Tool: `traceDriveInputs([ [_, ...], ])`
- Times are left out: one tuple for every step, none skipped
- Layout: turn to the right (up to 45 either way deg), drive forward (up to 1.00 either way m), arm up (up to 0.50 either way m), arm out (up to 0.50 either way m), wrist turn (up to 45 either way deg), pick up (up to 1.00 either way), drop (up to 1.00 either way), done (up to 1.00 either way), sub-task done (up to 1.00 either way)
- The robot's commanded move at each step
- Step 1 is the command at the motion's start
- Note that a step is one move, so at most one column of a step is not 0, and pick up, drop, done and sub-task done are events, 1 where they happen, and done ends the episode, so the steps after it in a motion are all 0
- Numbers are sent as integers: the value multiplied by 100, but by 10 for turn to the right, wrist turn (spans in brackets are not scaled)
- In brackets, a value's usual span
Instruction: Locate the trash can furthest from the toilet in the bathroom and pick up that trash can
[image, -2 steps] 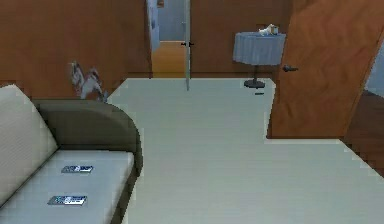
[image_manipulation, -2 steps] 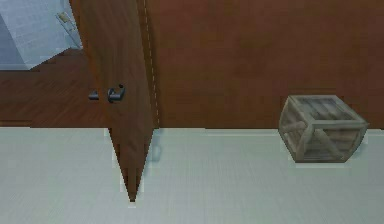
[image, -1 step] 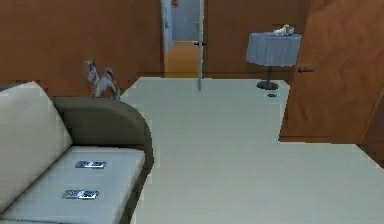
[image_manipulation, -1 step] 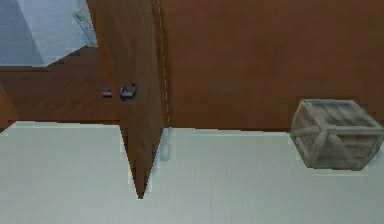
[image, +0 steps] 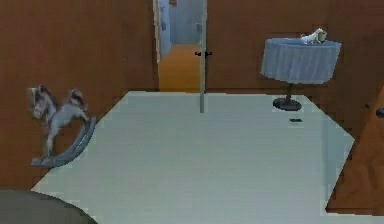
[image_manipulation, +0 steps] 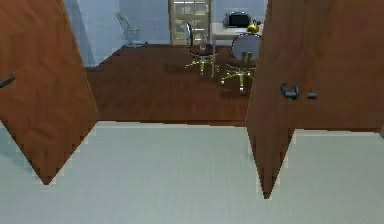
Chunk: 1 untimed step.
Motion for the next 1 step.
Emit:
traceDriveInputs([
  [0,80,0,0,0,0,0,0,0],
])
